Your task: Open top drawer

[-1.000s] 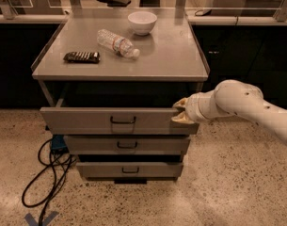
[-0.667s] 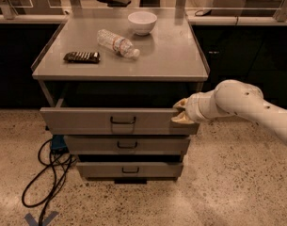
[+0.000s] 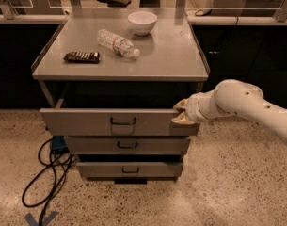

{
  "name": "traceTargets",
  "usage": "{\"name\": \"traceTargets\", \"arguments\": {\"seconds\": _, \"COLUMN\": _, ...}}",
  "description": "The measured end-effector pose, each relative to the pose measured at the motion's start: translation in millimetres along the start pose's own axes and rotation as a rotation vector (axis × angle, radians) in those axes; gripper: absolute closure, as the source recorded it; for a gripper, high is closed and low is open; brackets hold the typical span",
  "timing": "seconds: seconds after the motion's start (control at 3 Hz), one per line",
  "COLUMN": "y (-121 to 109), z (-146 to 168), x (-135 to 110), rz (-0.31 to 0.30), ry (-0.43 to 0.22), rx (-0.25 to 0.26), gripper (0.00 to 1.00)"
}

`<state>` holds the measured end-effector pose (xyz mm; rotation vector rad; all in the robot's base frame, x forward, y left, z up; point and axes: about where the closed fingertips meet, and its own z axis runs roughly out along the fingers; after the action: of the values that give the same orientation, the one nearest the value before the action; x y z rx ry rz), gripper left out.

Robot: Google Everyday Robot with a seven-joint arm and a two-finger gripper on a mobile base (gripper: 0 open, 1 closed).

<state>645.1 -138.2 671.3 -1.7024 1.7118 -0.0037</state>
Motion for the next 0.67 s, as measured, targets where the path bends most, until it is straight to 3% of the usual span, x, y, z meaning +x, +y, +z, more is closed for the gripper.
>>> {"name": "traceTargets", "arguments": {"seconds": 0.33, "y": 16.5, "z": -15.6, "x": -5.3, "rz": -0.029, "ry": 0.006, "rx": 0.036, "gripper": 1.00}}
{"name": "traceTargets", "arguments": {"seconds": 0.67, "y": 51.5, "z": -24.7, "x": -10.0, "rz": -0.052, "ry": 0.018, "rx": 0.055, "gripper": 1.00}}
